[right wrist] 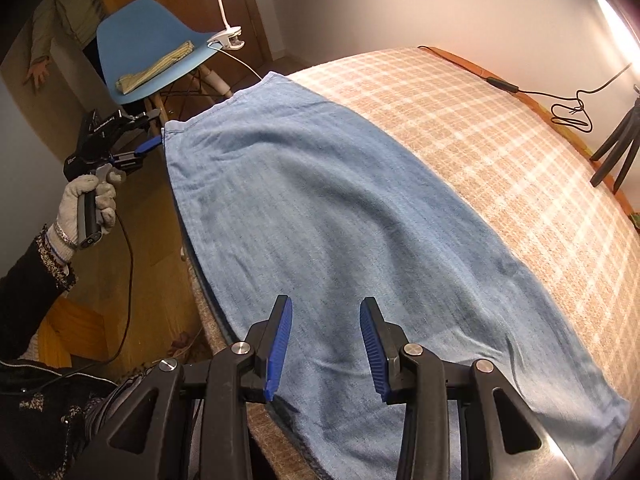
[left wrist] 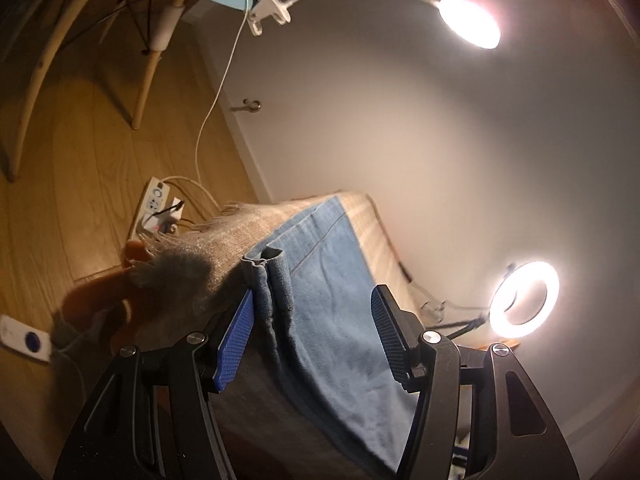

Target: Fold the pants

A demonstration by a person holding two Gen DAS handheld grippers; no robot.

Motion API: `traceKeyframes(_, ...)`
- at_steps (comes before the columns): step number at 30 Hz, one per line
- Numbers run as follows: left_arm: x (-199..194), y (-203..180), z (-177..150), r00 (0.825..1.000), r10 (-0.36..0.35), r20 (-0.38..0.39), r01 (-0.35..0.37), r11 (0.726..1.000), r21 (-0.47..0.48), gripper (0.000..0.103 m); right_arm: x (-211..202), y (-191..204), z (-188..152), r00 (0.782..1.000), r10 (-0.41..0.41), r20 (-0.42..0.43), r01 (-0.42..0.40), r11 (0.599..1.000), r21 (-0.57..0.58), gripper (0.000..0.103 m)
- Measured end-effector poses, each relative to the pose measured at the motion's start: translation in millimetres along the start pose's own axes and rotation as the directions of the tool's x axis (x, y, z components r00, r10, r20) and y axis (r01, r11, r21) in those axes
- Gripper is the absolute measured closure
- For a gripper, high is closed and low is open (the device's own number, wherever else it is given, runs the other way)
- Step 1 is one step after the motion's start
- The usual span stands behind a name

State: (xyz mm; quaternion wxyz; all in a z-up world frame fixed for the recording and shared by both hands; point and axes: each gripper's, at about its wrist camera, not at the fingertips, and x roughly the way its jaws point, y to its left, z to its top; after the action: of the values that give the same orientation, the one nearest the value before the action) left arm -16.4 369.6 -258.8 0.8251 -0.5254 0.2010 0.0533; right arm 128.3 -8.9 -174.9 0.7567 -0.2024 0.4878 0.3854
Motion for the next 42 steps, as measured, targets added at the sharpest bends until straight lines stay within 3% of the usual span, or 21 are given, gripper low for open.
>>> traceKeyframes(5,16,3,-3,0.996,0.081,-0.027,-0.080,0.997,0.010,0.048,0,4,0,1.000,0.004,0.004,-0.004,1.000,-0.008,0.064)
traceKeyframes(10,19,-16,-3,0.991,0.131,-0.010,-0.129,0.984,0.124,0.088,5,11,-1,1.000,-0.014,-0.012,0.014,0.999,-0.044,0.062)
traceKeyframes(14,23,-26,-3,0.991,0.134,0.000,-0.132,0.974,0.184,0.090,9,11,-1,1.000,-0.012,-0.019,0.011,0.999,-0.043,0.062)
traceKeyframes(16,29,-27,-2,0.985,0.170,-0.010,-0.165,0.967,0.192,0.088,10,9,-1,1.000,-0.009,-0.020,0.008,0.999,-0.037,0.062)
traceKeyframes(18,34,-24,0,0.978,0.207,-0.027,-0.200,0.966,0.163,0.069,11,9,-1,1.000,-0.008,-0.020,0.007,0.999,-0.035,0.062)
traceKeyframes(19,36,-21,1,0.976,0.216,-0.041,-0.209,0.968,0.136,0.066,11,9,-1,1.000,-0.009,-0.020,0.008,0.999,-0.035,0.062)
traceKeyframes(22,43,-19,0,0.972,0.228,-0.053,-0.220,0.967,0.129,0.066,11,10,-1,1.000,-0.006,-0.022,0.006,0.999,-0.040,0.062)
traceKeyframes(24,45,-21,1,0.967,0.251,-0.034,-0.243,0.958,0.149,0.071,12,10,-1,1.000,-0.008,-0.024,0.007,0.999,-0.041,0.062)
traceKeyframes(25,46,-22,2,0.966,0.258,-0.029,-0.251,0.956,0.149,0.085,12,10,-1,1.000,-0.010,-0.025,0.009,0.999,-0.041,0.062)
traceKeyframes(26,47,-23,3,0.965,0.262,-0.024,-0.256,0.955,0.149,0.091,13,9,-1,1.000,-0.010,-0.025,0.009,0.999,-0.041,0.062)
traceKeyframes(29,47,-28,4,0.971,0.238,-0.013,-0.233,0.960,0.155,0.091,12,6,-1,1.000,-0.011,-0.020,0.010,0.999,-0.030,0.062)
traceKeyframes(34,44,-71,-3,0.987,0.162,0.010,-0.158,0.944,0.288,0.092,10,-5,1,1.000,-0.022,-0.005,0.022,1.000,0.008,0.059)
traceKeyframes(38,51,-114,-18,0.995,0.089,-0.037,-0.068,0.920,0.386,0.092,8,-19,4,1.000,-0.012,0.015,0.011,0.998,0.064,0.059)
traceKeyframes(42,71,-150,-49,0.991,0.043,-0.126,0.021,0.883,0.469,0.092,8,-38,7,0.998,0.028,0.047,-0.035,0.986,0.165,0.059)
